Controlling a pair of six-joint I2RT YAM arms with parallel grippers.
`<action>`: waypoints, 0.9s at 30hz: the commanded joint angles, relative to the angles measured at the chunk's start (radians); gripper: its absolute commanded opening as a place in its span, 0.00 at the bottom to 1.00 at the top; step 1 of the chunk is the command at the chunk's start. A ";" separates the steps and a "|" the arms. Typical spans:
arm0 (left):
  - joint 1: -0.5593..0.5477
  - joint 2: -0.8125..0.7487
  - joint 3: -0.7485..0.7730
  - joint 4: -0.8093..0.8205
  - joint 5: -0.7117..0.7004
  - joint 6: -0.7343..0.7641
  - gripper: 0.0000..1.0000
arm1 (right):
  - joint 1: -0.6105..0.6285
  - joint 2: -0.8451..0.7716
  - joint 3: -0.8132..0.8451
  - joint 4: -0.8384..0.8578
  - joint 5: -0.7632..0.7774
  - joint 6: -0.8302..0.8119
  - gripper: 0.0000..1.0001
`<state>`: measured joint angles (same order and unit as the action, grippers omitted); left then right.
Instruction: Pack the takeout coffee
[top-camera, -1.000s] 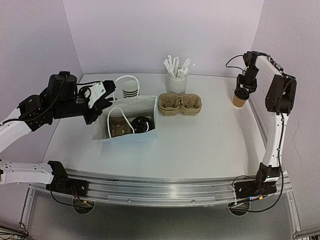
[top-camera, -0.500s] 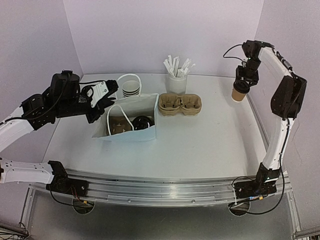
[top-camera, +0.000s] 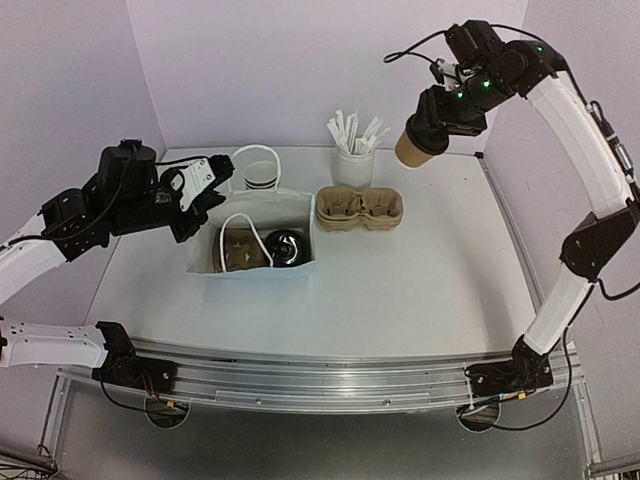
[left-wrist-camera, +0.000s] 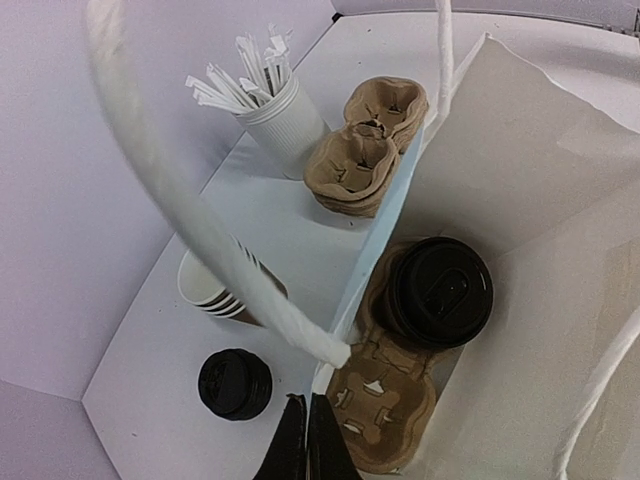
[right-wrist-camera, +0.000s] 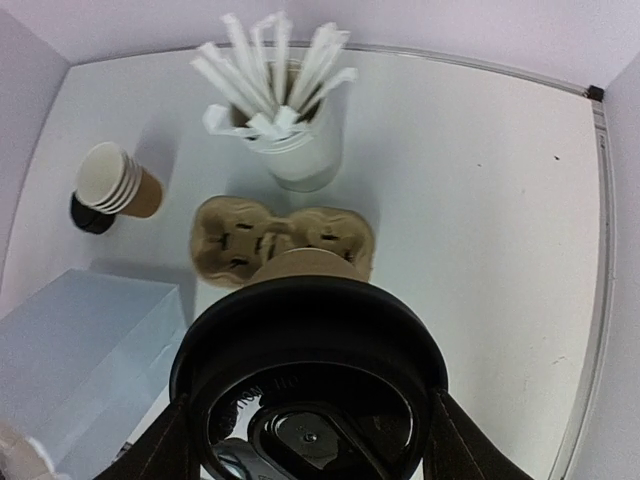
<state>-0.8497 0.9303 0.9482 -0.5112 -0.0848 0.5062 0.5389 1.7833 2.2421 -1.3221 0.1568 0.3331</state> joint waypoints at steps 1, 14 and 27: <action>-0.011 -0.040 0.010 0.094 -0.078 0.012 0.00 | 0.185 -0.099 0.029 -0.138 -0.036 0.086 0.24; -0.072 -0.078 -0.049 0.129 -0.104 -0.048 0.00 | 0.612 -0.172 -0.179 0.201 -0.038 0.166 0.23; -0.073 -0.097 -0.078 0.127 -0.092 -0.113 0.00 | 0.746 -0.079 -0.116 0.244 0.146 0.152 0.21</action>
<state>-0.9176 0.8560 0.8686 -0.4486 -0.1694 0.4276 1.2610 1.6873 2.0808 -1.1209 0.2119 0.4845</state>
